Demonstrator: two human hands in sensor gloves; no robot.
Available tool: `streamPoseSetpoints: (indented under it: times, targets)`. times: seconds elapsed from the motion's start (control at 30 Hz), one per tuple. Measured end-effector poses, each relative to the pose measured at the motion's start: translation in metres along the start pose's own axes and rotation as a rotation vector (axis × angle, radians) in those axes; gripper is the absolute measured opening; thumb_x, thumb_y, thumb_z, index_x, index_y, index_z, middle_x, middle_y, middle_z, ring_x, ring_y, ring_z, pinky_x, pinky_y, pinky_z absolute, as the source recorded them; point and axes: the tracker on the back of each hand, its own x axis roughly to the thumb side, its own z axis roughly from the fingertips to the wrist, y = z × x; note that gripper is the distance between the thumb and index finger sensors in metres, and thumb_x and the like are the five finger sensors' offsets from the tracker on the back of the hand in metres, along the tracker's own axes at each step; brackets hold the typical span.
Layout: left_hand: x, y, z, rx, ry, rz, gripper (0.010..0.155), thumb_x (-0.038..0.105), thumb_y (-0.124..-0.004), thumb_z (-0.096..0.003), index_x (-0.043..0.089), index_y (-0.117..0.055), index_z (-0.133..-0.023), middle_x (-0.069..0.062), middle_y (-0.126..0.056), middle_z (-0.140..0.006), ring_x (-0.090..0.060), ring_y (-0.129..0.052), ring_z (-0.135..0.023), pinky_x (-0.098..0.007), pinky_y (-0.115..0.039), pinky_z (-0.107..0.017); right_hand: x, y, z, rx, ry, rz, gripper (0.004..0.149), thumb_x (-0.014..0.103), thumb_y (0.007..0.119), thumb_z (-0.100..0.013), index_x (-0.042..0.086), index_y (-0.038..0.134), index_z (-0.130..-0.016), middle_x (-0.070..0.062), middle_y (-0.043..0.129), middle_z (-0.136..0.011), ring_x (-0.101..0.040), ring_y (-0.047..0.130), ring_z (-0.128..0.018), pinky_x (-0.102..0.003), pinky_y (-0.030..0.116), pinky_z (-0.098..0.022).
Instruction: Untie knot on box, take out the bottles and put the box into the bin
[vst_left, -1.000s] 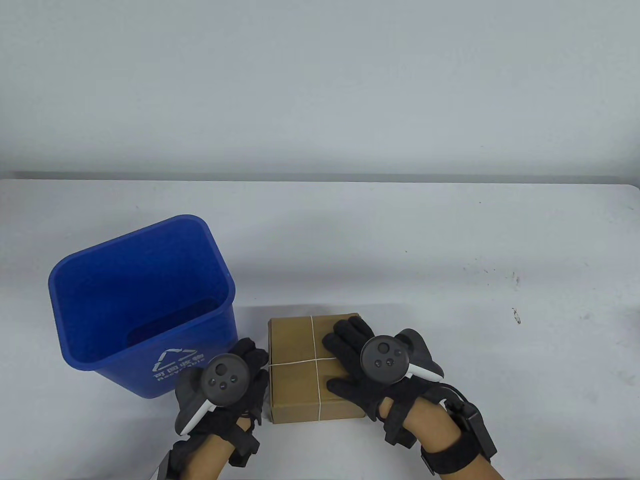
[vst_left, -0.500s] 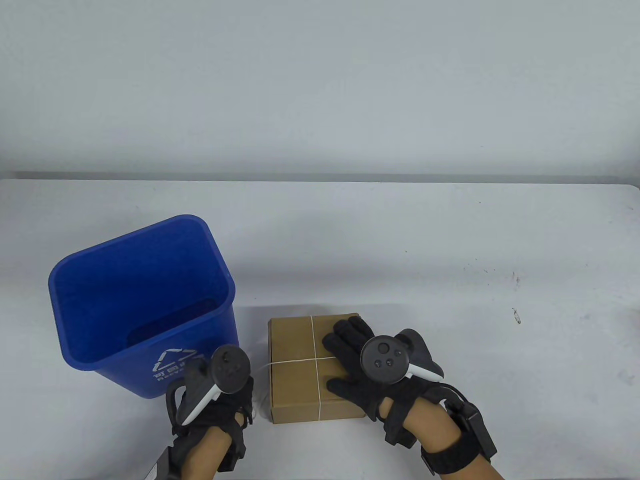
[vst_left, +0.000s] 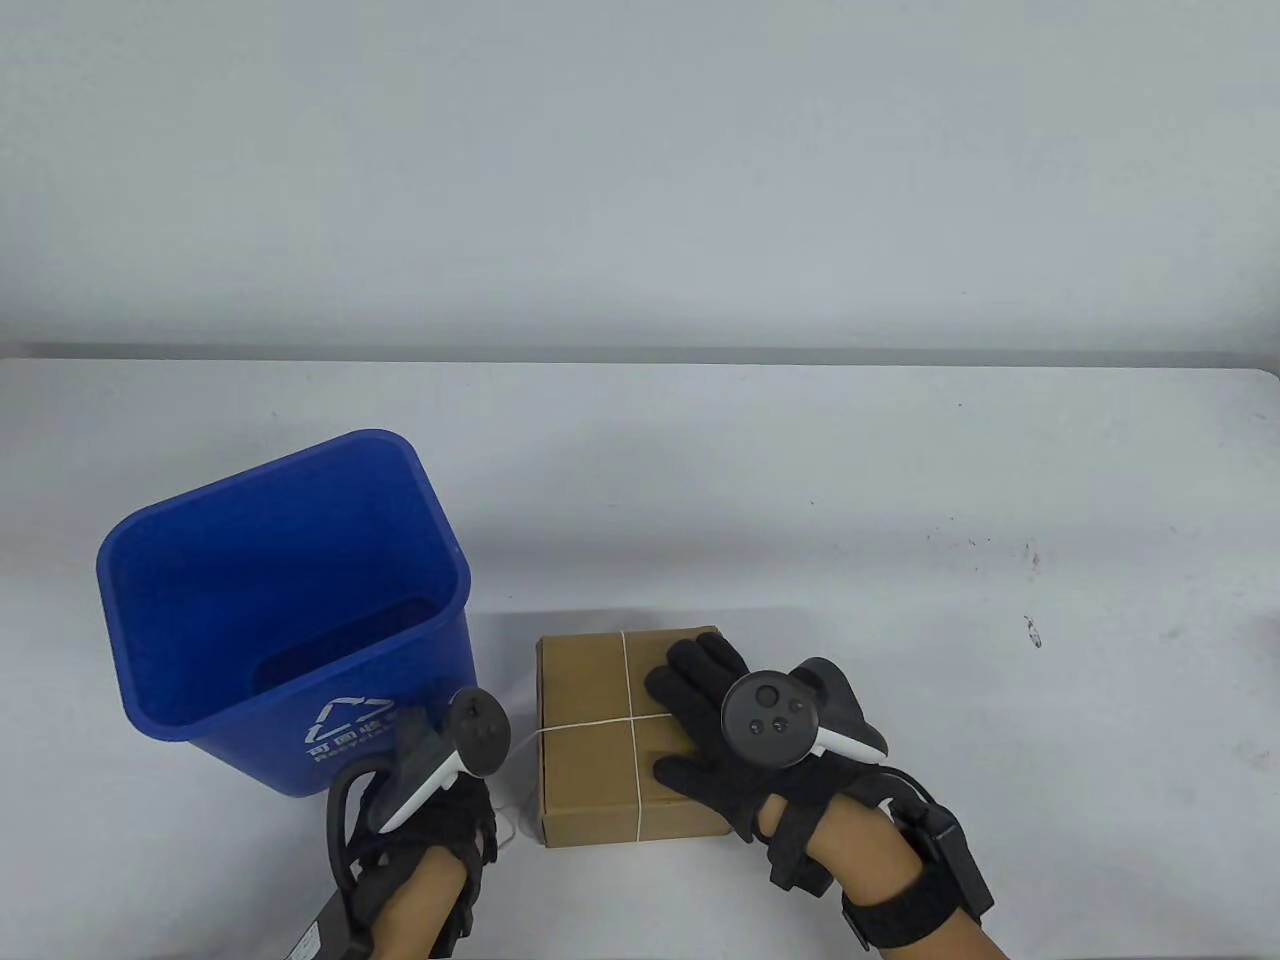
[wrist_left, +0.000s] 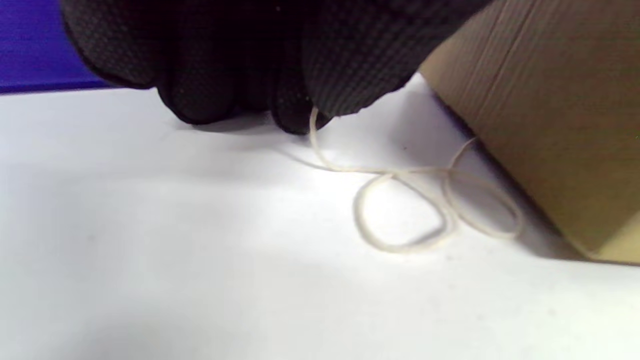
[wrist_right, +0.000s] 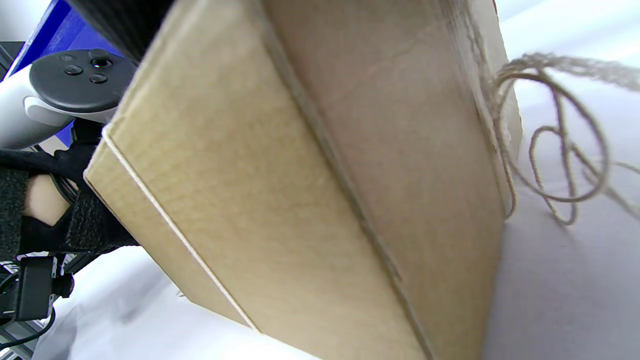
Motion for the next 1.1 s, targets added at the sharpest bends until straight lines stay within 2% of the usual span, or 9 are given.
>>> streamPoseSetpoints:
  times: [0.07, 0.13, 0.2, 0.47, 0.53, 0.67, 0.83, 0.97, 1.1]
  targets:
    - [0.000, 0.000, 0.000, -0.002, -0.010, 0.017, 0.046, 0.026, -0.080, -0.0496, 0.003, -0.082, -0.089, -0.021, -0.066, -0.104, -0.052, -0.079, -0.086, -0.064, -0.067, -0.063, 0.000, 0.000, 0.000, 0.000, 0.000, 0.000, 0.078, 0.050, 0.064, -0.050, 0.012, 0.029, -0.108, -0.015, 0.010, -0.111, -0.049, 0.006, -0.099, -0.073, 0.033, -0.064]
    - [0.000, 0.002, 0.001, 0.023, -0.032, 0.041, 0.052, 0.026, -0.079, -0.0495, 0.003, -0.077, -0.096, -0.022, -0.063, -0.106, -0.052, -0.077, -0.088, -0.064, -0.067, -0.063, 0.000, 0.000, 0.000, 0.000, 0.000, 0.000, 0.077, 0.050, 0.064, -0.050, 0.012, 0.029, -0.108, -0.015, 0.010, -0.111, -0.048, 0.007, -0.099, -0.073, 0.033, -0.064]
    - [0.001, 0.007, 0.005, 0.064, -0.090, 0.093, 0.056, 0.025, -0.079, -0.0495, 0.002, -0.073, -0.099, -0.023, -0.060, -0.107, -0.052, -0.076, -0.089, -0.064, -0.067, -0.064, 0.000, 0.000, 0.000, 0.000, 0.000, 0.000, 0.078, 0.050, 0.064, -0.050, 0.012, 0.029, -0.108, -0.015, 0.010, -0.111, -0.049, 0.007, -0.099, -0.073, 0.033, -0.064]
    - [0.006, 0.028, 0.028, 0.305, -0.315, 0.342, 0.063, 0.026, -0.080, -0.0488, 0.003, -0.063, -0.105, -0.025, -0.054, -0.109, -0.052, -0.074, -0.092, -0.064, -0.066, -0.065, 0.000, 0.000, 0.000, 0.000, 0.000, 0.000, 0.077, 0.050, 0.064, -0.050, 0.012, 0.029, -0.108, -0.016, 0.010, -0.111, -0.049, 0.007, -0.099, -0.073, 0.033, -0.064]
    - [0.007, 0.030, 0.030, 0.349, -0.365, 0.356, 0.065, 0.026, -0.081, -0.0487, 0.004, -0.061, -0.107, -0.025, -0.054, -0.109, -0.052, -0.074, -0.092, -0.065, -0.066, -0.065, 0.000, 0.000, 0.000, 0.001, -0.001, -0.002, 0.077, 0.050, 0.064, -0.050, 0.012, 0.029, -0.108, -0.015, 0.010, -0.111, -0.049, 0.007, -0.099, -0.073, 0.033, -0.064]
    - [0.010, 0.030, 0.031, 0.427, -0.372, 0.317, 0.059, 0.028, -0.081, -0.0486, 0.007, -0.069, -0.103, -0.022, -0.062, -0.108, -0.050, -0.079, -0.090, -0.064, -0.069, -0.064, 0.000, 0.000, 0.000, 0.000, -0.001, -0.003, 0.077, 0.050, 0.064, -0.050, 0.012, 0.029, -0.108, -0.015, 0.010, -0.111, -0.048, 0.007, -0.099, -0.073, 0.033, -0.064]
    - [0.010, 0.030, 0.029, 0.454, -0.364, 0.304, 0.045, 0.029, -0.082, -0.0485, 0.009, -0.084, -0.089, -0.020, -0.070, -0.104, -0.048, -0.084, -0.086, -0.062, -0.072, -0.062, 0.000, 0.000, 0.000, 0.000, 0.000, -0.003, 0.077, 0.050, 0.064, -0.050, 0.012, 0.029, -0.108, -0.015, 0.010, -0.111, -0.048, 0.007, -0.099, -0.073, 0.033, -0.064]
    - [0.010, 0.030, 0.029, 0.442, -0.355, 0.291, 0.044, 0.029, -0.081, -0.0485, 0.008, -0.084, -0.087, -0.019, -0.072, -0.103, -0.048, -0.086, -0.085, -0.062, -0.073, -0.061, 0.000, 0.000, 0.000, 0.000, 0.000, -0.002, 0.077, 0.050, 0.064, -0.050, 0.012, 0.029, -0.108, -0.015, 0.010, -0.111, -0.048, 0.006, -0.099, -0.073, 0.033, -0.064]
    - [0.011, 0.024, 0.023, 0.334, -0.286, 0.219, 0.044, 0.028, -0.080, -0.0490, 0.007, -0.083, -0.087, -0.020, -0.071, -0.103, -0.049, -0.084, -0.085, -0.062, -0.072, -0.061, 0.000, 0.000, 0.000, 0.000, 0.000, -0.002, 0.077, 0.050, 0.064, -0.050, 0.012, 0.029, -0.108, -0.015, 0.010, -0.111, -0.048, 0.007, -0.099, -0.073, 0.033, -0.064]
